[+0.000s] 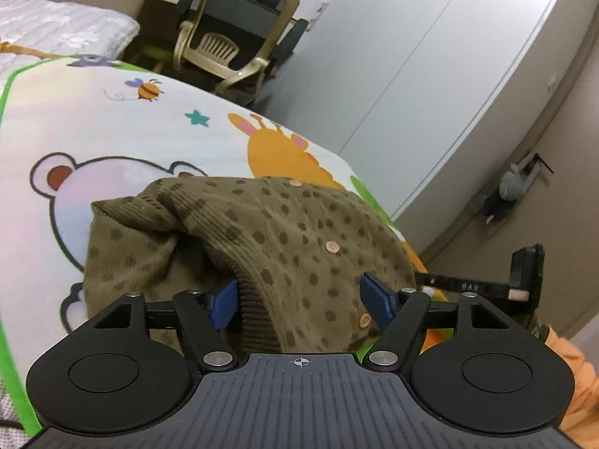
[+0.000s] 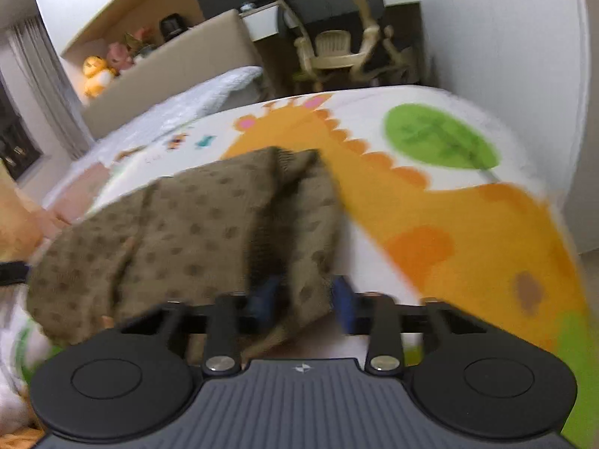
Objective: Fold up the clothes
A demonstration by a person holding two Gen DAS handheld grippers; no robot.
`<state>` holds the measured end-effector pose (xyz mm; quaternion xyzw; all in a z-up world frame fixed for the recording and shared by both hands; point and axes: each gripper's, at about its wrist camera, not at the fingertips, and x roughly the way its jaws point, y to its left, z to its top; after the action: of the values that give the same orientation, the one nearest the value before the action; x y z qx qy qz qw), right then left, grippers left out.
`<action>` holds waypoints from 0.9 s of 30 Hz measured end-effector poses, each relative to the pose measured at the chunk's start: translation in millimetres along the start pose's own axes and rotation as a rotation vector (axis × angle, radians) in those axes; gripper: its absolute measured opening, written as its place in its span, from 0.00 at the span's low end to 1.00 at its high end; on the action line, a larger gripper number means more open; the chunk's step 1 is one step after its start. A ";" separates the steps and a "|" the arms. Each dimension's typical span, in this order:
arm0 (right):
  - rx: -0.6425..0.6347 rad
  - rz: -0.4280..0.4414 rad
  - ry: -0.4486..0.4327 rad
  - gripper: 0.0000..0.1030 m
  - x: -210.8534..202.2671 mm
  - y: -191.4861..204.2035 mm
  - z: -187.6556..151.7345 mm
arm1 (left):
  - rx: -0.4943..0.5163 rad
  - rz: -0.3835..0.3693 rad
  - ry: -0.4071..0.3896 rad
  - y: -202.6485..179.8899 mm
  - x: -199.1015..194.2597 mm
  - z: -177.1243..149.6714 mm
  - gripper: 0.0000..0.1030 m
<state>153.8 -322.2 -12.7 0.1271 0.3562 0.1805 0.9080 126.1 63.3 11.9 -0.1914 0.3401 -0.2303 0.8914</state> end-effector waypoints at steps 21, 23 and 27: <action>-0.133 -0.023 -0.113 0.62 -0.9 39.5 16.6 | -0.176 0.055 -0.017 33.5 23.4 14.9 0.86; -0.130 0.019 -0.104 0.75 14.3 43.2 30.5 | -0.211 0.077 -0.008 44.5 34.6 18.2 0.87; -0.018 0.055 -0.022 0.80 62.7 31.5 63.6 | -0.277 0.058 -0.003 65.8 54.2 32.0 0.90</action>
<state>233.2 -274.0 6.4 0.1304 0.3409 0.2070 0.9077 202.7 93.9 -26.7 -0.3030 0.3725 -0.1549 0.8634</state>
